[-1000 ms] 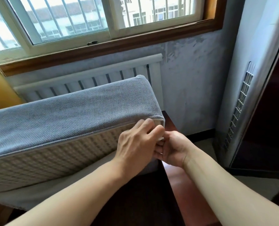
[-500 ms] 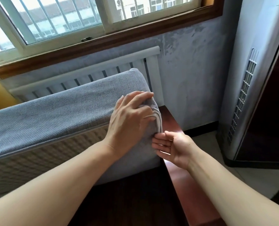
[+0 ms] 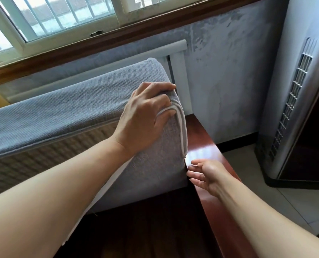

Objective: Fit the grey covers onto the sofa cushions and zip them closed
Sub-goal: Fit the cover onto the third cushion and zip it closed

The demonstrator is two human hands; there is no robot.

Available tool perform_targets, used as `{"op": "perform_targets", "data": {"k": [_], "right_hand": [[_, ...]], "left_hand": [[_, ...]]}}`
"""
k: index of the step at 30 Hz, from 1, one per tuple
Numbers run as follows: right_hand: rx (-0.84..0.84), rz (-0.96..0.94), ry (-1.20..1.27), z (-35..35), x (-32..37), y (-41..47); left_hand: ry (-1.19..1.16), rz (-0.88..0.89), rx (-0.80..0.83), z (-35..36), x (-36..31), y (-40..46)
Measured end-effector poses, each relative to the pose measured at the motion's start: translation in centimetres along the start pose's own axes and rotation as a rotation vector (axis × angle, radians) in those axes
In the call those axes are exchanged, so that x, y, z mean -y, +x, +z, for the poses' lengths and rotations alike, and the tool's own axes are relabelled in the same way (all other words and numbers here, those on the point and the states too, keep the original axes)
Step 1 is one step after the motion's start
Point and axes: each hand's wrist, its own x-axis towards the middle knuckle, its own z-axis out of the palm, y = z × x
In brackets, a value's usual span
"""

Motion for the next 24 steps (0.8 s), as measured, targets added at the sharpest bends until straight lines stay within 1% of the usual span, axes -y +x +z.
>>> {"op": "perform_targets", "data": {"k": [7,11,15,19,24], "right_hand": [[-0.035,-0.078,-0.075,1.4,-0.2,3.8],[0.014,-0.114,-0.092,1.9,-0.7,5.4],[0.036,-0.18,-0.171,2.7,-1.2,6.7],[-0.04,-0.213,-0.165,3.3,-1.7,8.1],[-0.192,-0.266,-0.265,3.2,-2.3,9.3]], "left_hand": [[0.083,-0.004,-0.134,0.7,0.3,0.2],[0.079,0.015,-0.194,0.9,0.2,0.2],[0.083,0.033,-0.228,1.1,0.4,0.1],[0.076,0.034,-0.228,1.2,0.4,0.1],[0.083,0.019,-0.232,1.2,0.4,0.1]]}}
